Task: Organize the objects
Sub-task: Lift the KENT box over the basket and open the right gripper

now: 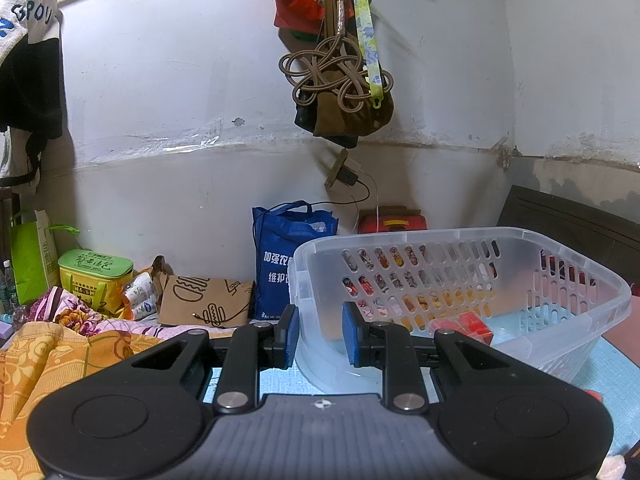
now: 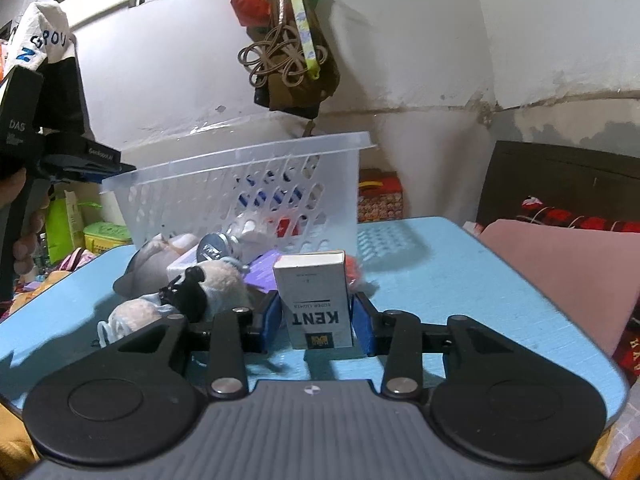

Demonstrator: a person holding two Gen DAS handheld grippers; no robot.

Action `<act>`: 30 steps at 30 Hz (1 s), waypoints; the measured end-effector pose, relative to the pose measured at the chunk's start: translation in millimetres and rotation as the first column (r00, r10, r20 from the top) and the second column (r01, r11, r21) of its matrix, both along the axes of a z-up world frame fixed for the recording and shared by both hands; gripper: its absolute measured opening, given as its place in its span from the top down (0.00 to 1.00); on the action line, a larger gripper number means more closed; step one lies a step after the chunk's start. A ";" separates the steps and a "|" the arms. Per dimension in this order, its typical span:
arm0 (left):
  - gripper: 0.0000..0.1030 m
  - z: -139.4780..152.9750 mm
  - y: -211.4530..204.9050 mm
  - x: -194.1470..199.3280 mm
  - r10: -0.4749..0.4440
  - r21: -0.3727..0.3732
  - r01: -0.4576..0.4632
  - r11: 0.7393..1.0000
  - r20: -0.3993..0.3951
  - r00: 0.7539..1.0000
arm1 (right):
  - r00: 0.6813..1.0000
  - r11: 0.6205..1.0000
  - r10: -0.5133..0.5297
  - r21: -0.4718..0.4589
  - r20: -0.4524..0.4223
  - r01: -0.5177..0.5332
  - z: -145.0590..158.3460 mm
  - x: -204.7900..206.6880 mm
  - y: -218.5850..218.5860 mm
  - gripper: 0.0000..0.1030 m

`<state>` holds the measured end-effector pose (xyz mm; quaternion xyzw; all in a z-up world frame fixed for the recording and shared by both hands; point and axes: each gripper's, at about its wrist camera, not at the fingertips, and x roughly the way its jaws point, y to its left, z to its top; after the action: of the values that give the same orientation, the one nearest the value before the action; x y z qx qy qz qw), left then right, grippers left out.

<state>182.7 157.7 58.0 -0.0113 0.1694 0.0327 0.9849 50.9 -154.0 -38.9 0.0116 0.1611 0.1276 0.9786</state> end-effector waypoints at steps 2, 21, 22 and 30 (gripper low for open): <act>0.73 0.0 -0.1 0.0 0.001 0.000 -0.001 1.000 0.000 1.000 | 1.000 1.000 -0.010 0.004 0.002 0.010 1.3 -0.4 -3.5 0.59; 0.73 -0.5 -0.3 -0.4 0.001 0.000 -0.001 1.000 0.000 1.000 | 0.999 0.999 -0.042 0.030 0.013 0.042 9.6 -1.2 -17.3 0.59; 0.73 -0.5 -0.2 -0.4 0.001 0.000 -0.001 1.000 0.000 1.000 | 0.999 0.999 -0.042 0.030 0.015 0.042 10.4 -1.5 -17.5 0.59; 0.73 -0.8 -0.1 -0.5 0.001 -0.001 -0.001 1.000 0.001 1.000 | 0.999 0.999 -0.035 0.025 0.035 0.035 19.0 -2.6 -16.8 0.59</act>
<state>182.1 157.5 57.2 -0.0118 0.1690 0.0331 0.9850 48.4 -170.8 -20.0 0.0242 0.1417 0.1127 0.9832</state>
